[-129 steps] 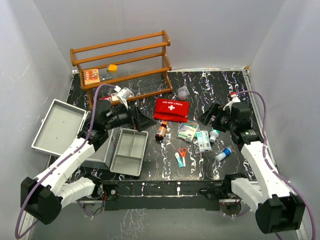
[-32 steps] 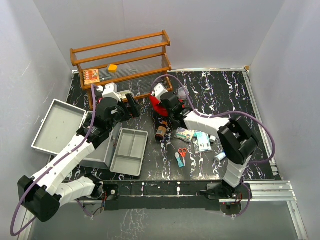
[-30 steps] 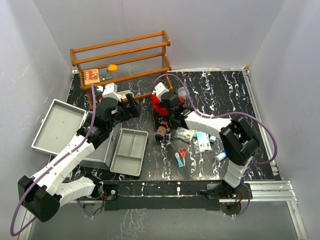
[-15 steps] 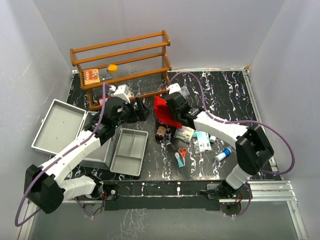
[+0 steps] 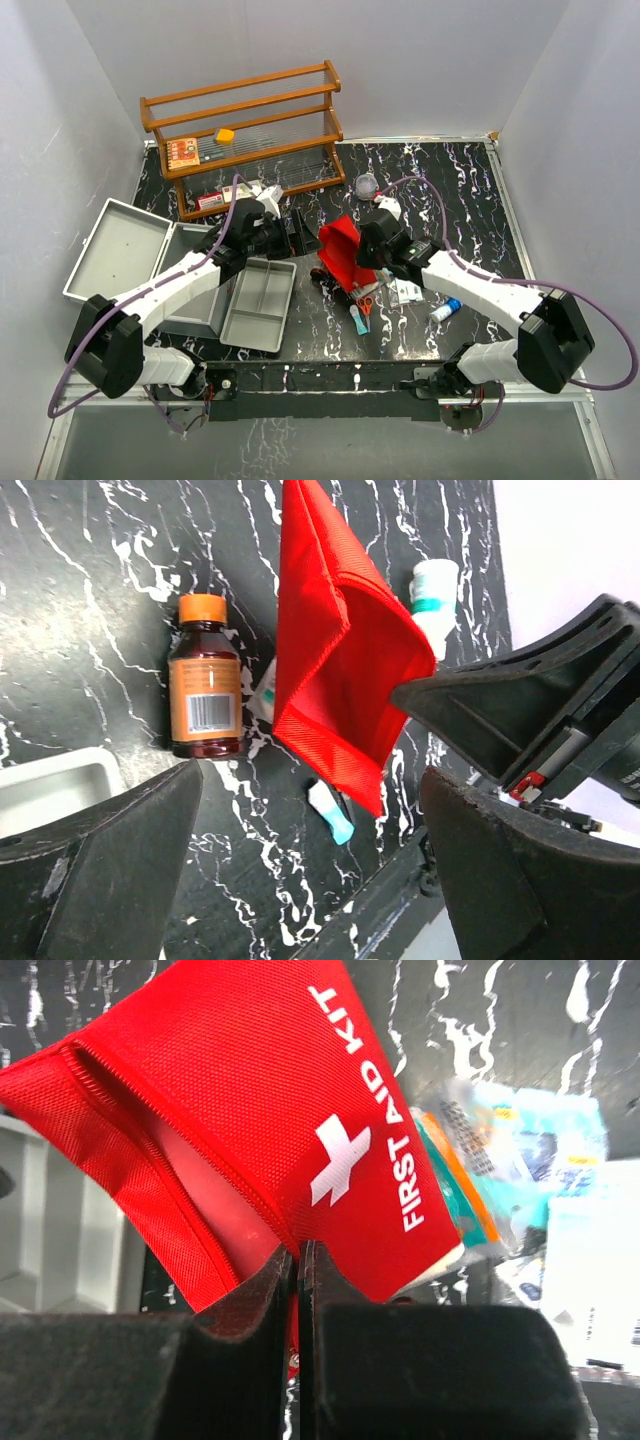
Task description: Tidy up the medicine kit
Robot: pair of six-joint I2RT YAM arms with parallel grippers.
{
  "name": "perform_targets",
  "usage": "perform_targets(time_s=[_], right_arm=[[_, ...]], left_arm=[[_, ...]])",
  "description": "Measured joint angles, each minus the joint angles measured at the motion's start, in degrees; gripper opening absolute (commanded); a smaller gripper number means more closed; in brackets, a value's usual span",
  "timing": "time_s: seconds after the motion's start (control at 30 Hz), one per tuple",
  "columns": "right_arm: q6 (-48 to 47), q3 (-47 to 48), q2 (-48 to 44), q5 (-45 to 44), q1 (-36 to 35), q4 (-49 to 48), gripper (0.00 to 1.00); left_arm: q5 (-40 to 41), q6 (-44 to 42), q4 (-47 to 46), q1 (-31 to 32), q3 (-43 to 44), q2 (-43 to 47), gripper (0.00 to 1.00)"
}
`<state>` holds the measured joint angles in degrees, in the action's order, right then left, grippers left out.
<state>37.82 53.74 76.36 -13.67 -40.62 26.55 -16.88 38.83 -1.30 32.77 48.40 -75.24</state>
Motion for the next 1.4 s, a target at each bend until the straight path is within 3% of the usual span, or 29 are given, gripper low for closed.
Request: perform_targets(time_s=[0.17,0.5,0.7,0.9,1.1,1.2,1.4], right_arm=[[6.3,-3.0,-2.3,3.2,0.0,-1.9,0.00],[10.6,-3.0,-4.9,6.8,0.0,-5.0,0.00],[11.8,-3.0,-5.1,9.9,0.0,-5.5,0.00],[16.2,-3.0,-6.0,11.6,0.0,-5.5,0.00],[20.0,-3.0,-6.5,12.2,0.0,-5.6,0.00],[20.8,-3.0,-6.5,12.2,0.0,-5.6,0.00],[19.5,-3.7,-6.4,12.1,0.0,-5.1,0.18]], left_arm=[[-1.7,3.9,-4.4,0.6,-2.8,0.0,0.85],[-4.7,9.0,-11.0,1.5,-7.3,-0.3,0.63],[-4.8,10.5,-14.2,1.6,-7.9,-0.1,0.44],[-4.8,10.8,-14.7,1.6,-7.9,-0.1,0.32],[-6.1,10.1,-13.6,1.6,-7.9,-0.1,0.06],[-6.0,8.5,-11.9,1.6,-7.9,0.0,0.00],[-5.8,4.3,-5.6,1.6,-6.2,0.1,0.00]])
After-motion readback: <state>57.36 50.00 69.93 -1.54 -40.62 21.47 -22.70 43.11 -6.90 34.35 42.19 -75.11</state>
